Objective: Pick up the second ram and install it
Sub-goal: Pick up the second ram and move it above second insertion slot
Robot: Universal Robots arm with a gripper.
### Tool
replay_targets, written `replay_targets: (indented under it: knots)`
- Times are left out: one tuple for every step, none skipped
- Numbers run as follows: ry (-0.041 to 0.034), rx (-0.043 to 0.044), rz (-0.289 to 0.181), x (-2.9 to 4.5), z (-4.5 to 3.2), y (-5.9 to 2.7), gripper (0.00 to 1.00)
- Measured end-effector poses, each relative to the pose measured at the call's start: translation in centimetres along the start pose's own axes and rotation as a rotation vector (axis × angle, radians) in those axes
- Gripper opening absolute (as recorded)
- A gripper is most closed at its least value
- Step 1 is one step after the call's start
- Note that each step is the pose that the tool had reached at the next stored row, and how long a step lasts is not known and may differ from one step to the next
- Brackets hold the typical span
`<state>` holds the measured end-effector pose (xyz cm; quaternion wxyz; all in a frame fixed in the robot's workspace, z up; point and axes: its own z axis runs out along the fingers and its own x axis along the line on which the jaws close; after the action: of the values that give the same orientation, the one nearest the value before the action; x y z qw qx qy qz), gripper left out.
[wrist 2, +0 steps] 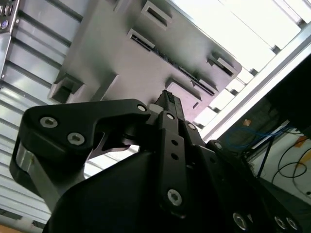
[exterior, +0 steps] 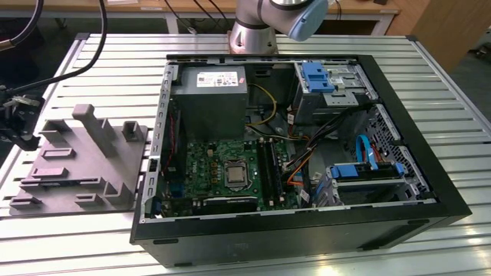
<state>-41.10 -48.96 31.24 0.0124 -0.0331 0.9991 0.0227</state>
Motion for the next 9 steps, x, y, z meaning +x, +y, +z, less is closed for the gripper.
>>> replay_targets:
  knots:
    - [0.0009, -0.0004, -0.018, 0.00, 0.01, 0.00, 0.10]
    - [0.0017, -0.0010, -0.038, 0.00, 0.02, 0.00, 0.10]
    - [0.0025, -0.0015, -0.055, 0.00, 0.03, 0.00, 0.10]
    - [0.0034, -0.0019, -0.073, 0.00, 0.04, 0.00, 0.10]
    - [0.0041, -0.0024, -0.091, 0.00, 0.06, 0.00, 0.10]
    - [0.0049, -0.0029, -0.109, 0.00, 0.07, 0.00, 0.10]
    - [0.0057, -0.0033, -0.127, 0.00, 0.08, 0.00, 0.10]
    - [0.0066, -0.0038, -0.145, 0.00, 0.09, 0.00, 0.10]
    - [0.0074, -0.0042, -0.163, 0.00, 0.10, 0.00, 0.10]
